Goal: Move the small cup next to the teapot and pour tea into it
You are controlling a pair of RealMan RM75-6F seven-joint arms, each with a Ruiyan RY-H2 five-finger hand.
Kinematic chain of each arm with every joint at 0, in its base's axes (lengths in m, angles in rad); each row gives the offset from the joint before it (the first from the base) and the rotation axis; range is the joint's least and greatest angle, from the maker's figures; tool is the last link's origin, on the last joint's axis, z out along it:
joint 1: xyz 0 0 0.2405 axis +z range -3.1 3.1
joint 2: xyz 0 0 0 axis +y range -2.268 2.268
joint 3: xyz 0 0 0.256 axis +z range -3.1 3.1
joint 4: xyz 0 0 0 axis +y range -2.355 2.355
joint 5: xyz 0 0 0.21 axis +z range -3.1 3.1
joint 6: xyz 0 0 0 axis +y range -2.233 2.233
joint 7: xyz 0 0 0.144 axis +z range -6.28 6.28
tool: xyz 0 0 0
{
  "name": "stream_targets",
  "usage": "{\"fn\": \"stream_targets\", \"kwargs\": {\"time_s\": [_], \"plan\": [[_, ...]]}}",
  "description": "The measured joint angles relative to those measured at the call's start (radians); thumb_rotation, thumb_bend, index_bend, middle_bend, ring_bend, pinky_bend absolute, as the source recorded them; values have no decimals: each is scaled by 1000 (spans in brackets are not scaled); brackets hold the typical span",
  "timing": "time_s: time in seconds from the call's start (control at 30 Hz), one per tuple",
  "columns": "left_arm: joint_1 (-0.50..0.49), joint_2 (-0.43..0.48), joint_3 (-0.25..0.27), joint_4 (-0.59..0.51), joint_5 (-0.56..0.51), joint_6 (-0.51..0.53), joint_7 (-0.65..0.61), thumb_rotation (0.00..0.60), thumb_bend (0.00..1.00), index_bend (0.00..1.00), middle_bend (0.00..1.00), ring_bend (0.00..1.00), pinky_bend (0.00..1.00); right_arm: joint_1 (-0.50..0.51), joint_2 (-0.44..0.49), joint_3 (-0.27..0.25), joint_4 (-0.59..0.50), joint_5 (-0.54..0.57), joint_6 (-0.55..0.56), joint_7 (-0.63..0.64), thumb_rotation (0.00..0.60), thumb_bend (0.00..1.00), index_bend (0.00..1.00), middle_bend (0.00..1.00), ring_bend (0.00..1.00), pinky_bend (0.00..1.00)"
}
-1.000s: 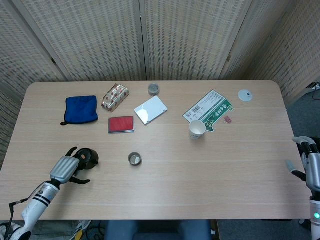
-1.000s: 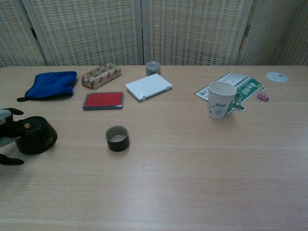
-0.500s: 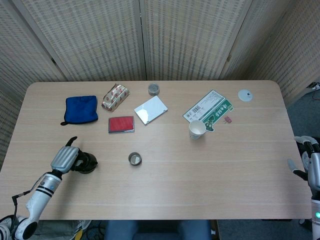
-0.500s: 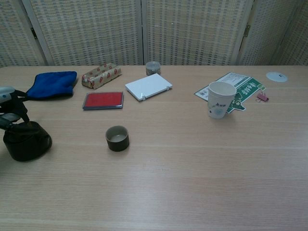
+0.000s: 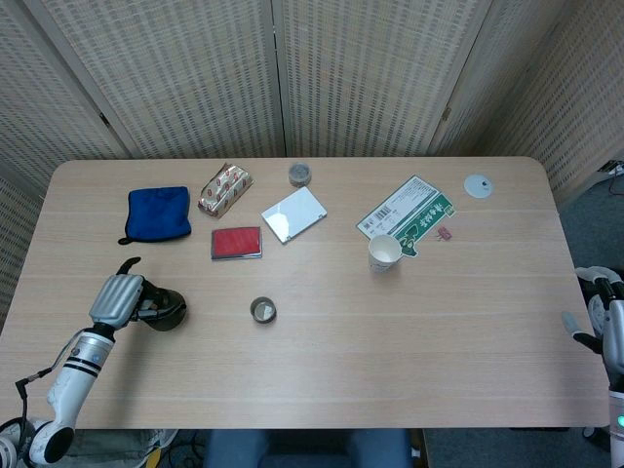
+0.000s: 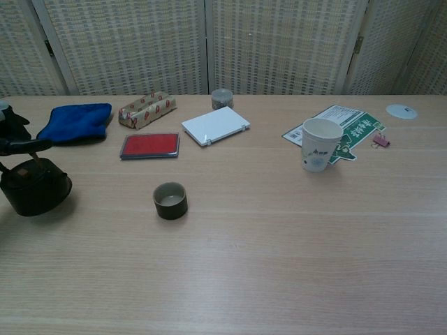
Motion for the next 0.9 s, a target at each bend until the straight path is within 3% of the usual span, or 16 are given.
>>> {"fn": "stream_targets", "kwargs": {"time_s": [0.17, 0.33, 0.4, 0.53, 0.9], "plan": [[12, -2, -33, -34, -36, 51, 46, 181, 248, 1000, 1000, 982, 396, -2, 4, 1, -2, -9, 8, 3, 600, 201, 314, 285, 185, 290], [16, -8, -58, -64, -55, 87, 84, 247, 295, 1000, 1000, 990, 497, -7, 14, 3, -11, -15, 19, 4, 600, 201, 314, 285, 185, 290], [14, -9, -64, -75, -55, 95, 92, 264, 309, 1000, 1000, 992, 511, -10, 18, 5, -15, -16, 24, 4, 600, 201, 314, 285, 185, 290], [4, -14, -75, -91, -43, 106, 98, 354, 328, 1000, 1000, 997, 543, -14, 25, 8, -24, -19, 35, 1, 600, 201, 314, 285, 185, 290], [-35, -29, -86, -102, -13, 95, 106, 361, 339, 1000, 1000, 999, 568, -25, 50, 24, -64, -15, 66, -19, 600, 201, 314, 284, 185, 279]]}}
